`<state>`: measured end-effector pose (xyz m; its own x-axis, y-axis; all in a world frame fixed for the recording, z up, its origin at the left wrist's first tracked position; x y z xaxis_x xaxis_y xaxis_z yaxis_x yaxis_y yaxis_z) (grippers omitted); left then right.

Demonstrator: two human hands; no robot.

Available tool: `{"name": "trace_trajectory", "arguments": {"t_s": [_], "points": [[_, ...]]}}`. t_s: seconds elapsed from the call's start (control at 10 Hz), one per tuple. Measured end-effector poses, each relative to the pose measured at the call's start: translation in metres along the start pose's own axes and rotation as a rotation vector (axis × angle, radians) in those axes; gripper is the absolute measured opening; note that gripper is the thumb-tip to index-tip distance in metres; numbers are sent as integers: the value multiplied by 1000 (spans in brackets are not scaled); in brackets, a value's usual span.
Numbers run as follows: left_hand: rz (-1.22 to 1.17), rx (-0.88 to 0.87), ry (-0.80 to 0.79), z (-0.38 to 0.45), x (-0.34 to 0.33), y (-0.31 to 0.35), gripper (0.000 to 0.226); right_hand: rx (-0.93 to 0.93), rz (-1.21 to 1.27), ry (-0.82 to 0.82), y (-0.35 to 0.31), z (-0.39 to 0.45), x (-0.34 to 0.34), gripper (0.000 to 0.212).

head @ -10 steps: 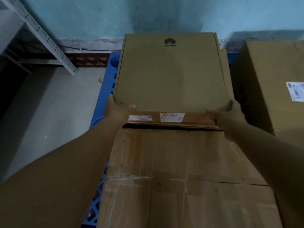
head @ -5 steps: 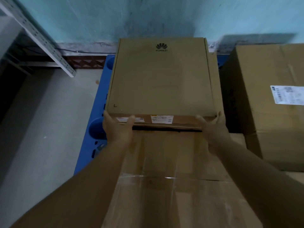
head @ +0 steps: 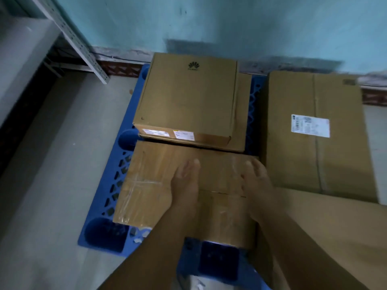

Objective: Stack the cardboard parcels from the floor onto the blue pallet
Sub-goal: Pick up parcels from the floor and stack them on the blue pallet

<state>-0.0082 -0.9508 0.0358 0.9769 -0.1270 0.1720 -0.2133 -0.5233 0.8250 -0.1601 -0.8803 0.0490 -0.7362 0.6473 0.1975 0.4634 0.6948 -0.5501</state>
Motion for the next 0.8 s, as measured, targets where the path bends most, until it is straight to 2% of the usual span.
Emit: {"name": "trace_trajectory", "arguments": {"t_s": [0.2,0.3,0.4,0.6,0.8], "points": [[-13,-70,-44,-98,-29,30,41,48,9,-2,7,-51,73,52],[-98,-60,-112,-140,-44,43,43,44,62,-4,12,-79,107,50],[-62,-104,-202,-172,-56,54,43,39,106,70,24,-108,132,56],[-29,-157,-405,-226,-70,73,45,-12,309,150,39,-172,173,50],[123,-222,-622,-291,-83,81,40,-17,524,256,70,-237,215,55]]}}
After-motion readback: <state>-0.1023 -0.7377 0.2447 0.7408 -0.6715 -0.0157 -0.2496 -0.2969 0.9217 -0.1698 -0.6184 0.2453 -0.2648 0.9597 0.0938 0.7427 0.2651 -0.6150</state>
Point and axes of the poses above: each hand's wrist, its own z-axis towards the middle knuckle, its own x-axis out of the back of the hand, y = z × x, the point moved 3 cm from there along z, towards the middle knuckle, and after that the axes turned 12 degrees about -x, right-handed, at the moved point
